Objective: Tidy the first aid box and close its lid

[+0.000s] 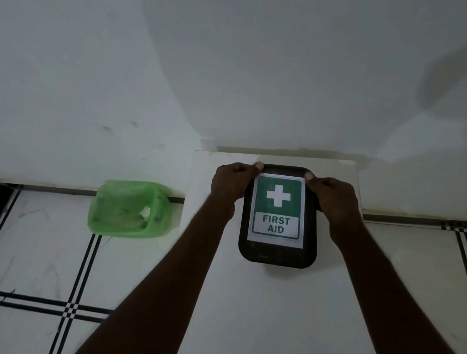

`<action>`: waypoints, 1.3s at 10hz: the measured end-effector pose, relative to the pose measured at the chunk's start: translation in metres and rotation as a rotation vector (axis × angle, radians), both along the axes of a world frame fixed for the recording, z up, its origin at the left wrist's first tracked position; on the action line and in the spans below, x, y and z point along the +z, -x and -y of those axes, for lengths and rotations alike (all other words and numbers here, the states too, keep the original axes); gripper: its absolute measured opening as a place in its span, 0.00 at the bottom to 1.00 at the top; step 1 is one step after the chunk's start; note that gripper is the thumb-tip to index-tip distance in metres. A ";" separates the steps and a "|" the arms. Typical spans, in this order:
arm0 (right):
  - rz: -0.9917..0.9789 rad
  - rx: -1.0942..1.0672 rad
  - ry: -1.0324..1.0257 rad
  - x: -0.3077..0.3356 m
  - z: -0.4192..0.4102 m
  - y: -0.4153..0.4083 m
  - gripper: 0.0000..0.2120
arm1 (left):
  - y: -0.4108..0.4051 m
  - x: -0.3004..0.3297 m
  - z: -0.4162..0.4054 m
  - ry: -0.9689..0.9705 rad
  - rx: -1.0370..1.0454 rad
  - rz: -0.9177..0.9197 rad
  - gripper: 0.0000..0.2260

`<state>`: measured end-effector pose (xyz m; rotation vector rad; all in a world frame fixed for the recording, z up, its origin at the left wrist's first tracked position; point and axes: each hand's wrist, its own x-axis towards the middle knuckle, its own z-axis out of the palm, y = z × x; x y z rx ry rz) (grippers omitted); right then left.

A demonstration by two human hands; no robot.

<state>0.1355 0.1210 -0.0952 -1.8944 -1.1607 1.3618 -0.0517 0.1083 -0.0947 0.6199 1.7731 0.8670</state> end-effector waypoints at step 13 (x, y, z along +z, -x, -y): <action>0.094 0.100 -0.078 -0.002 0.083 -0.009 0.25 | -0.027 0.012 0.121 -0.094 -0.084 -0.267 0.22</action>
